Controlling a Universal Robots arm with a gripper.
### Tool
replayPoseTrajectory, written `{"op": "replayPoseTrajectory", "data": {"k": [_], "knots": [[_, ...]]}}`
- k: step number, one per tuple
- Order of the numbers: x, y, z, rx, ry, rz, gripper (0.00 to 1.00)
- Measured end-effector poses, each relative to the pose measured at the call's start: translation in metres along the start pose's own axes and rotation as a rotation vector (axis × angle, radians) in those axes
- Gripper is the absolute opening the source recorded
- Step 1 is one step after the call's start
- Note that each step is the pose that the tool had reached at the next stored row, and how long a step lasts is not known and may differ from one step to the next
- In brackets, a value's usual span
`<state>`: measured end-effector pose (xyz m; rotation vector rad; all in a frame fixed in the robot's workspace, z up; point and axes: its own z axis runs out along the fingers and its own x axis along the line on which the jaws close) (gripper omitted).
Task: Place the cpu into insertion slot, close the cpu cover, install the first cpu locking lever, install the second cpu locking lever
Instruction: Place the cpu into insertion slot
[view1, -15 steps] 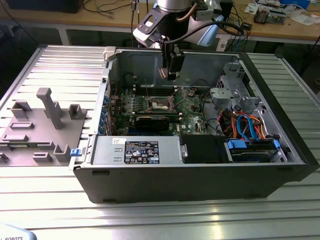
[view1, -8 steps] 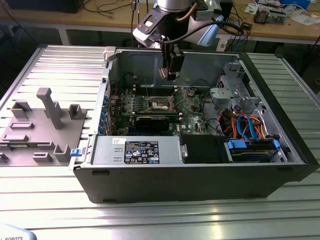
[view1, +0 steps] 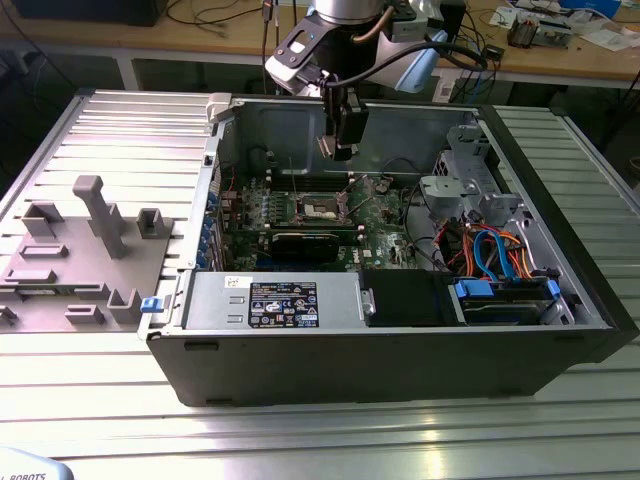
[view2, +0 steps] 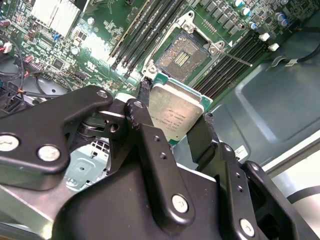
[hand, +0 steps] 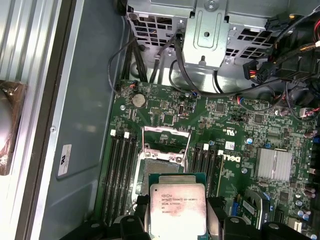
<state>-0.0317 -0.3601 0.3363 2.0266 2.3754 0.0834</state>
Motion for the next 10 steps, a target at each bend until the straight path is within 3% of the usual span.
{"op": "replayPoseTrajectory", "data": {"k": [10], "knots": [[0.0000,0.0000,0.0000,-0.0002,-0.0005,0.010,0.54]]}}
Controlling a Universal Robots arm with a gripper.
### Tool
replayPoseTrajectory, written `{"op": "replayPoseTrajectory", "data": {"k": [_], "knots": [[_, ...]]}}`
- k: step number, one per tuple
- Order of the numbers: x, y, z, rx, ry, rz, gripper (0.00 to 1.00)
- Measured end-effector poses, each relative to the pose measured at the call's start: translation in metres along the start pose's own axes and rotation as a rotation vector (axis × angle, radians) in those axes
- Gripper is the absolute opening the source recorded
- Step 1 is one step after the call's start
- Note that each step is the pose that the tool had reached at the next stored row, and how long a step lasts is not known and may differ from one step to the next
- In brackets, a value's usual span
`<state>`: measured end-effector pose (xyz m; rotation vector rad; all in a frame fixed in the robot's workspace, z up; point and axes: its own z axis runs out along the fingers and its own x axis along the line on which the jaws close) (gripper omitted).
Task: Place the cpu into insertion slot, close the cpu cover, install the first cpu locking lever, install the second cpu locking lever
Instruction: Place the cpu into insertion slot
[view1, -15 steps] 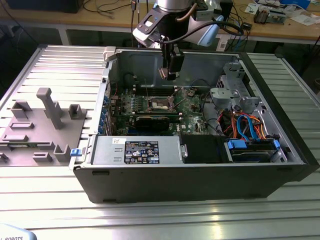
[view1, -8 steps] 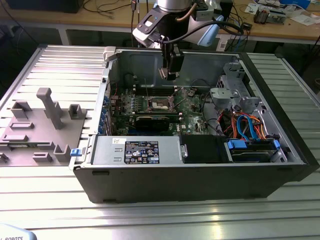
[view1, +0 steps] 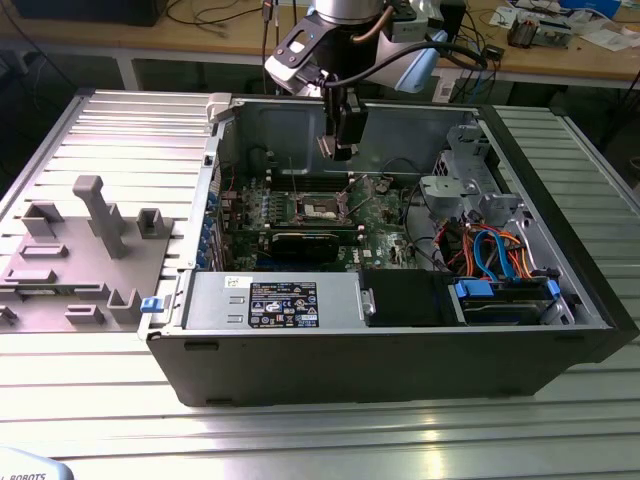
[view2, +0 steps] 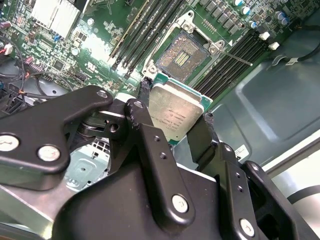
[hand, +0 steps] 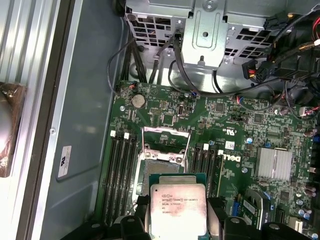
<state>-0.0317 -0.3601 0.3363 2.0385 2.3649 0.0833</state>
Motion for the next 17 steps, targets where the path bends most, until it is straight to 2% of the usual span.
{"op": "replayPoseTrajectory", "data": {"k": [17], "knots": [[0.0000,0.0000,0.0000,-0.0004,-0.0009,0.017,0.54]]}}
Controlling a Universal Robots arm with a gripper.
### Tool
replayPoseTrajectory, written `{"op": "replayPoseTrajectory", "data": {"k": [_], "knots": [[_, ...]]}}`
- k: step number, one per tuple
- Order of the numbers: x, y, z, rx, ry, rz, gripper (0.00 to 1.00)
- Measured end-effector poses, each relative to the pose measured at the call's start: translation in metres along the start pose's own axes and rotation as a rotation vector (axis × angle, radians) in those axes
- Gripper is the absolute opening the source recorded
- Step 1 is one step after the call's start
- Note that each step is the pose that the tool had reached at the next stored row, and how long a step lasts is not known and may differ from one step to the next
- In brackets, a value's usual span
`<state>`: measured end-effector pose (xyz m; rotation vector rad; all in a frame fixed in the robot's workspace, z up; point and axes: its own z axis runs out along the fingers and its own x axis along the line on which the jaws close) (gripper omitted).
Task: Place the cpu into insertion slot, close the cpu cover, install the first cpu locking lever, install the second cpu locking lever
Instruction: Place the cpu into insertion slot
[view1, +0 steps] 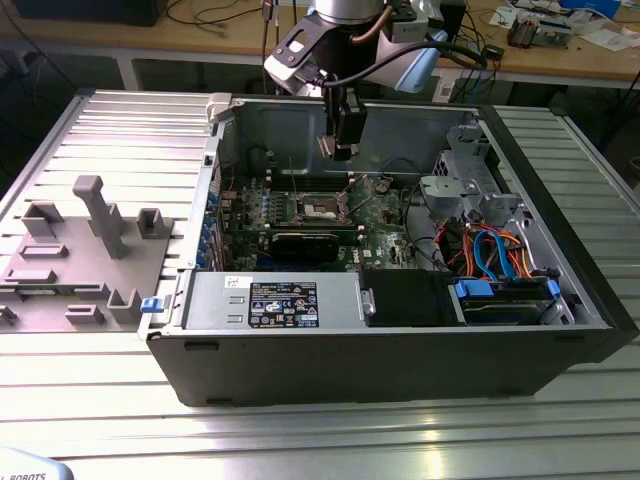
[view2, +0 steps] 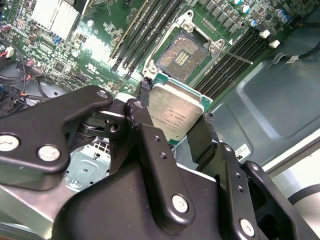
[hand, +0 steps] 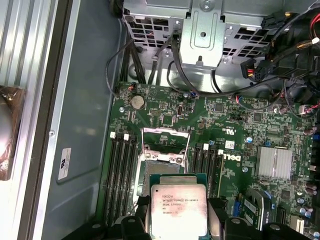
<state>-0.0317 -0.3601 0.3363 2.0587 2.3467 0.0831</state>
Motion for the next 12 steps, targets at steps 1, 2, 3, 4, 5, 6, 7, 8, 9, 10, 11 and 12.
{"op": "replayPoseTrajectory", "data": {"k": [1,2,3,4,5,6,7,8,9,10,11,12], "knots": [[0.0000,0.0000,0.0000,0.0000,-0.0001,0.001,0.54],[0.0000,0.0000,0.0000,-0.0001,-0.0001,0.002,0.54],[0.0000,0.0000,0.0000,0.0000,-0.0001,0.003,0.54],[0.0000,0.0000,0.0000,-0.0001,-0.0002,0.004,0.54],[0.0000,0.0000,0.0000,-0.0001,-0.0003,0.005,0.54],[0.0000,0.0000,0.0000,-0.0002,-0.0003,0.007,0.54],[0.0000,0.0000,0.0000,-0.0002,-0.0004,0.007,0.54],[0.0000,0.0000,0.0000,-0.0002,-0.0005,0.008,0.54],[0.0000,0.0000,0.0000,-0.0002,-0.0005,0.009,0.54],[0.0000,0.0000,0.0000,-0.0002,-0.0005,0.010,0.54],[0.0000,0.0000,0.0000,-0.0003,-0.0006,0.011,0.54],[0.0000,0.0000,0.0000,-0.0003,-0.0007,0.012,0.54]]}}
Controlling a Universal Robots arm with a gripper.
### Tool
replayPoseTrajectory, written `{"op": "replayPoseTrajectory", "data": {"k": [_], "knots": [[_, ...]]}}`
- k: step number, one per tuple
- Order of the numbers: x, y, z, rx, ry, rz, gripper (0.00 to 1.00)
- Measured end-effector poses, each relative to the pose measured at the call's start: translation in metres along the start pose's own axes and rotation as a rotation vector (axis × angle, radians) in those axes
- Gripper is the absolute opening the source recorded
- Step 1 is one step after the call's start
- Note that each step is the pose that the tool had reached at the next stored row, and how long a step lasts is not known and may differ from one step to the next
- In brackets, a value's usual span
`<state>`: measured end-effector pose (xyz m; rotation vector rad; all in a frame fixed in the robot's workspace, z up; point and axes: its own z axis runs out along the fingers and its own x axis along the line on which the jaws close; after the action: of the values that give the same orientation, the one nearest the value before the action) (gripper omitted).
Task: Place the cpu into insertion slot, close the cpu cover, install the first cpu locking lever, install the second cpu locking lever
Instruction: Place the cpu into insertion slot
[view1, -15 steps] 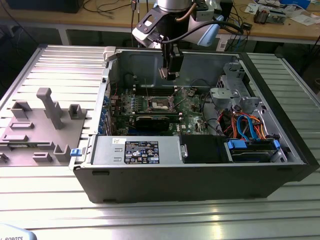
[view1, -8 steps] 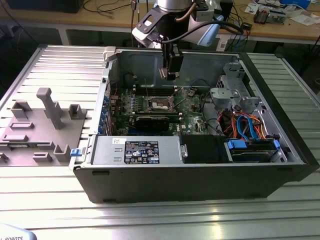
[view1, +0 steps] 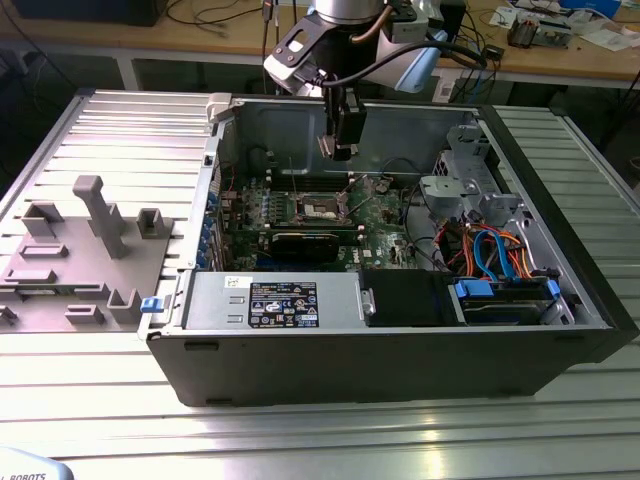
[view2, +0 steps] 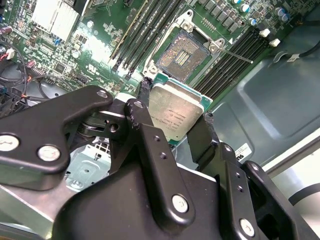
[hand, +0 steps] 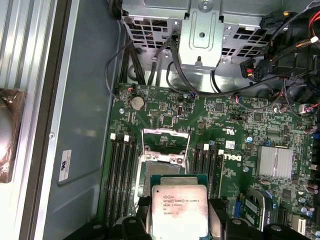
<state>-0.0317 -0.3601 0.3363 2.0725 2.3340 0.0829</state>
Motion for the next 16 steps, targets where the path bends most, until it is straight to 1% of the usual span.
{"op": "replayPoseTrajectory", "data": {"k": [16], "knots": [[0.0000,0.0000,0.0000,-0.0004,-0.0009,0.017,0.54]]}}
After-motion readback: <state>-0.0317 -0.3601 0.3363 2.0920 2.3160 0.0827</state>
